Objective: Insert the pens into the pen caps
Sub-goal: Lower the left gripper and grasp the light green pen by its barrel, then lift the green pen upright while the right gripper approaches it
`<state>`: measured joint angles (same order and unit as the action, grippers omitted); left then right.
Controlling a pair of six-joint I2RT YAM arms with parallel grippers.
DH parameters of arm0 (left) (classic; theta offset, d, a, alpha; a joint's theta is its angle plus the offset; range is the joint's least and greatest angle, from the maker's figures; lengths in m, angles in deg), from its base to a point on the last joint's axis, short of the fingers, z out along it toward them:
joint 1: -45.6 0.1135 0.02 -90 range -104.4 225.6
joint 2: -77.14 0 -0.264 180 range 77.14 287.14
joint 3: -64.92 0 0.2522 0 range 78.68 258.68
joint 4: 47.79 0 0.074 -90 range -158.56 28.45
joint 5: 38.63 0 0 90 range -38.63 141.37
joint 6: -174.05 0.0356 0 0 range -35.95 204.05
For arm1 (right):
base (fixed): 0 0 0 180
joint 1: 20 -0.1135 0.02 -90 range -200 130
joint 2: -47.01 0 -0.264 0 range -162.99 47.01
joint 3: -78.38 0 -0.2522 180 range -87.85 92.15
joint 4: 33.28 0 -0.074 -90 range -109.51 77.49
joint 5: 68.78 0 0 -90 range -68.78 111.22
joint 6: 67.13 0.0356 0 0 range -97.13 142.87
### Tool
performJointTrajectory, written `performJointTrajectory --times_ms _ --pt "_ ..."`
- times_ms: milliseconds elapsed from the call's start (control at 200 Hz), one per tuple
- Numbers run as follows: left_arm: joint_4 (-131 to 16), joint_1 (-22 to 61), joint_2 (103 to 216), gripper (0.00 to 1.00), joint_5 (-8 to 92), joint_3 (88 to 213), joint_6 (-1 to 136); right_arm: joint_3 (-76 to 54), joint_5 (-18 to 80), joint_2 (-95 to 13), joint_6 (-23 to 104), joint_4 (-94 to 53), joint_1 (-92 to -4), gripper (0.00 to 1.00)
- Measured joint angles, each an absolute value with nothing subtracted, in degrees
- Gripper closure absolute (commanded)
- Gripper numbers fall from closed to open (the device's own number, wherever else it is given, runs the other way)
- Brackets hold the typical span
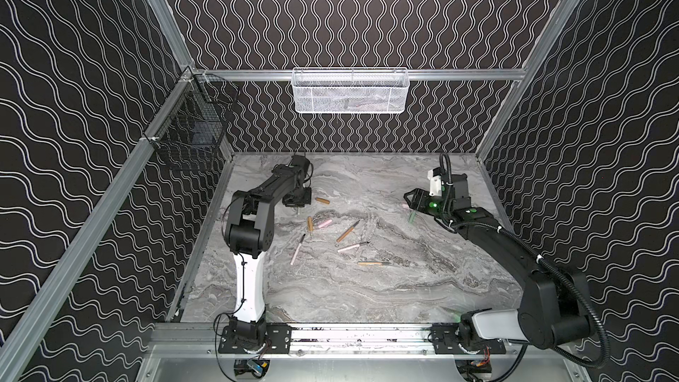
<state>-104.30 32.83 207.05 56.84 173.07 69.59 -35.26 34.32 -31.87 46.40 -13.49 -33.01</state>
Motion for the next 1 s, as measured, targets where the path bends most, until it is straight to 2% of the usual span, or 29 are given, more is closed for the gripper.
performJointTrajectory --times_ms 160,370,756,996 --pt "-101.6 32.5 202.4 1.0 56.0 170.9 69.6 -35.3 34.8 -31.7 46.5 -13.5 -33.0 0.29" --pt "-98.2 29.7 197.3 1.0 53.1 168.4 69.9 -33.4 36.7 -31.9 47.6 -13.4 -33.0 0.36" --pt "-79.5 12.6 175.0 1.0 39.7 153.7 70.9 -27.1 48.4 -31.3 49.9 -14.2 -35.9 0.33" --pt "-69.8 6.2 168.4 1.0 33.1 148.1 70.9 -27.0 54.1 -25.3 50.7 -14.7 -37.7 0.35"
